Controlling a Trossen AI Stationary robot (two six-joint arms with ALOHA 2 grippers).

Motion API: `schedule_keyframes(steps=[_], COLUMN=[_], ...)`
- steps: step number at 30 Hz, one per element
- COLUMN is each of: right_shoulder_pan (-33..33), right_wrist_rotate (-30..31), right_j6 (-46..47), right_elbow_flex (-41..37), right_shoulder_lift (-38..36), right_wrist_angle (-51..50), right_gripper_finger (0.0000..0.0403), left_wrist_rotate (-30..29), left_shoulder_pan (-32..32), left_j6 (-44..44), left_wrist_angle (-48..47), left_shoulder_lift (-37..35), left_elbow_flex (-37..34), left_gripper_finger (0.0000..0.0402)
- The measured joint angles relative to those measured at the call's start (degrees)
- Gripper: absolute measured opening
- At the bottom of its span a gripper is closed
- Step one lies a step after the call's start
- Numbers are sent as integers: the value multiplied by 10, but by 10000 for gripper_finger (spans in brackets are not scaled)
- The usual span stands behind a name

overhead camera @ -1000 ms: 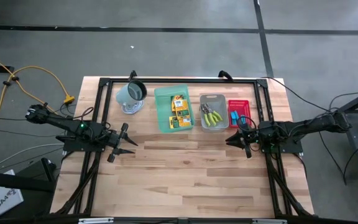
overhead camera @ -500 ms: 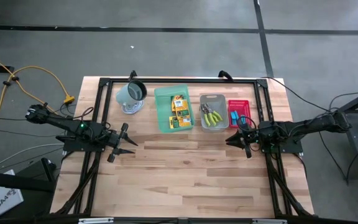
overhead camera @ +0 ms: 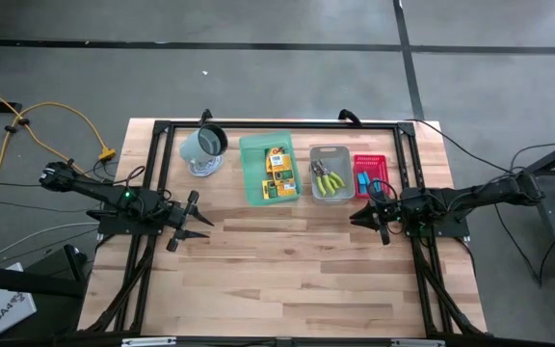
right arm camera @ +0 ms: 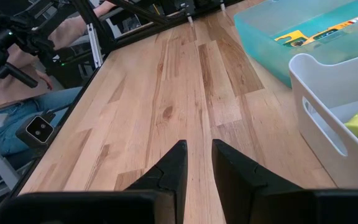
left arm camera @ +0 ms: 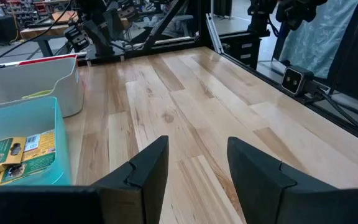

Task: Pick & Place School Supplies
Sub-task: Return to Home Position

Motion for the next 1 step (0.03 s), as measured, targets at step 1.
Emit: schedule_keyframes(steps=[1], right_shoulder_pan=[0], right_wrist_rotate=[0], right_j6=[0], right_elbow_flex=[0], right_shoulder_lift=[0], right_wrist_angle=[0], right_gripper_finger=[66], left_wrist_rotate=[0], left_shoulder_pan=[0], left_j6=[0], left_wrist_angle=[0], left_shoulder_lift=[0], left_elbow_flex=[0], left_gripper_finger=[159])
